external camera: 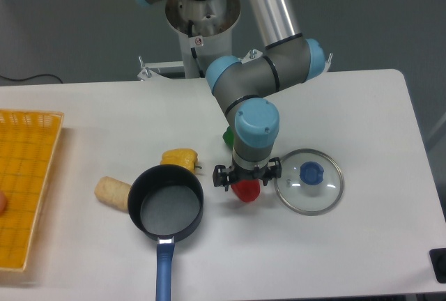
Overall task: Pick up the red pepper
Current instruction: 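Close the gripper around the red pepper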
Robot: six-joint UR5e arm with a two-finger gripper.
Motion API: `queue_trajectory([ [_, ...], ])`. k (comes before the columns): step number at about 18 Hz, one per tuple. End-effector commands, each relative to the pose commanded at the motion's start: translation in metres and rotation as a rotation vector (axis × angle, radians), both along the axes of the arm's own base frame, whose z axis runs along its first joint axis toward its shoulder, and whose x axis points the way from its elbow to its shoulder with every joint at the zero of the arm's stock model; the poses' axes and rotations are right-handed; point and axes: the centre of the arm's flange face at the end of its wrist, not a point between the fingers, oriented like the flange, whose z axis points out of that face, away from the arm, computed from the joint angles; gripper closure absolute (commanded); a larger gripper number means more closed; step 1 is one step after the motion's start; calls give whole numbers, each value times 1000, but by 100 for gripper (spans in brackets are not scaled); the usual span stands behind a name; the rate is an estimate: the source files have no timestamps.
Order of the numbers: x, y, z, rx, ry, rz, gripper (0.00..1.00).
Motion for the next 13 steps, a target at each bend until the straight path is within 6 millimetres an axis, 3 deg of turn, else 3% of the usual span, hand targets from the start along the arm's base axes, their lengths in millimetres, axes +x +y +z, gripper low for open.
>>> queue_trajectory([
  [10, 0, -1, -13, -38, 9, -9, 0],
  [13, 4, 3, -16, -48, 12, -20, 11],
])
